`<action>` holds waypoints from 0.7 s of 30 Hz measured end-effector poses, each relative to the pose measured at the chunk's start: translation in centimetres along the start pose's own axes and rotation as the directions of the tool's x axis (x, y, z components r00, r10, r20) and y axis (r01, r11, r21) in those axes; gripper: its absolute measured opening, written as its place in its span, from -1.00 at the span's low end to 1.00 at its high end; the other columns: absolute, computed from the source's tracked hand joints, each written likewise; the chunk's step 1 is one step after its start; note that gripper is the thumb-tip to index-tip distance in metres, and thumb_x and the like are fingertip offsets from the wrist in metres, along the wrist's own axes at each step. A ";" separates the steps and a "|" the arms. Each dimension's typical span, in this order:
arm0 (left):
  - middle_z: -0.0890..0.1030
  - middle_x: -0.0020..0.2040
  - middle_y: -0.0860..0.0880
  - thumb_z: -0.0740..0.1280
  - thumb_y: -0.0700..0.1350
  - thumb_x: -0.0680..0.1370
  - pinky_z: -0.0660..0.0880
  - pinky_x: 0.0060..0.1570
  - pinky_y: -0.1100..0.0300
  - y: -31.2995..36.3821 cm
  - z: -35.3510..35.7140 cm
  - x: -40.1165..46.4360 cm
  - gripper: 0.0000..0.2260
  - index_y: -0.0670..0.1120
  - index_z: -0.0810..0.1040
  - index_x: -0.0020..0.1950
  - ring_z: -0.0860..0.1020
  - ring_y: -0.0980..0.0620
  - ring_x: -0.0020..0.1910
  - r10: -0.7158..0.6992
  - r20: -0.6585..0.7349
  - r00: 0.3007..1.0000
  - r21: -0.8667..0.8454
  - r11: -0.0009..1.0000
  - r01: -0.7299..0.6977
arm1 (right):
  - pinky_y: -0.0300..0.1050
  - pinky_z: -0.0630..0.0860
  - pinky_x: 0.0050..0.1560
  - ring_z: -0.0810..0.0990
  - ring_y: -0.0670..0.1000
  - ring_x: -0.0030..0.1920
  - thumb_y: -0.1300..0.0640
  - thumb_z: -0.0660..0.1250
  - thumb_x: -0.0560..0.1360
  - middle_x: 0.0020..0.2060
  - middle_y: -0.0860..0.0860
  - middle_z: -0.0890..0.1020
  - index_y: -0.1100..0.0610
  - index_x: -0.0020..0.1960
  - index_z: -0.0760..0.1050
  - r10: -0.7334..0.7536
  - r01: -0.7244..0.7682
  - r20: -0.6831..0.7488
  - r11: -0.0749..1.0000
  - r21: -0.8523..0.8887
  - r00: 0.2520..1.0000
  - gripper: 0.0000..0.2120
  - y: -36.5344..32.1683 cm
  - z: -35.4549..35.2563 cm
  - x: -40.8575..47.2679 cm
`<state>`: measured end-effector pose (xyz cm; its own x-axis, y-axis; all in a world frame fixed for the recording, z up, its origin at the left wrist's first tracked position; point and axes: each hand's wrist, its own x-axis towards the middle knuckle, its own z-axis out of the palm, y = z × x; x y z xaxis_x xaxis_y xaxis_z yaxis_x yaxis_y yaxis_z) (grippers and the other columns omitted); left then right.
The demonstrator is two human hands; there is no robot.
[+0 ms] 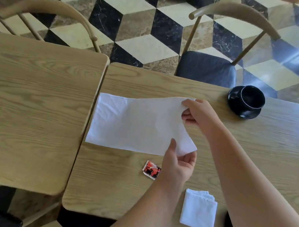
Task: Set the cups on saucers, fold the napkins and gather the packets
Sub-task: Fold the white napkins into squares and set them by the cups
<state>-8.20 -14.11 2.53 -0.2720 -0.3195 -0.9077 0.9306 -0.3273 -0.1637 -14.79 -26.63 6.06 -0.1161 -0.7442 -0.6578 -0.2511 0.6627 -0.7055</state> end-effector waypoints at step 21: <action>0.58 -0.48 -0.09 0.13 -0.32 0.62 0.48 -0.53 0.29 21.1 22.3 -21.0 -0.78 -0.23 0.52 -0.14 0.57 0.08 -0.55 0.359 0.506 0.784 0.524 0.595 -0.610 | -0.23 0.55 -0.37 0.61 -0.02 -0.35 0.20 0.22 0.60 -0.37 0.07 0.68 0.25 0.14 0.52 -0.243 0.217 -0.038 0.775 0.593 0.969 -0.81 -20.8 -2.6 -8.7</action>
<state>11.71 -34.12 26.70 -0.0027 -0.8180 -0.5752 0.5910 -0.4653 0.6589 -11.08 -34.19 27.19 -0.0876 -0.8855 -0.4563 0.3499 0.4015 -0.8464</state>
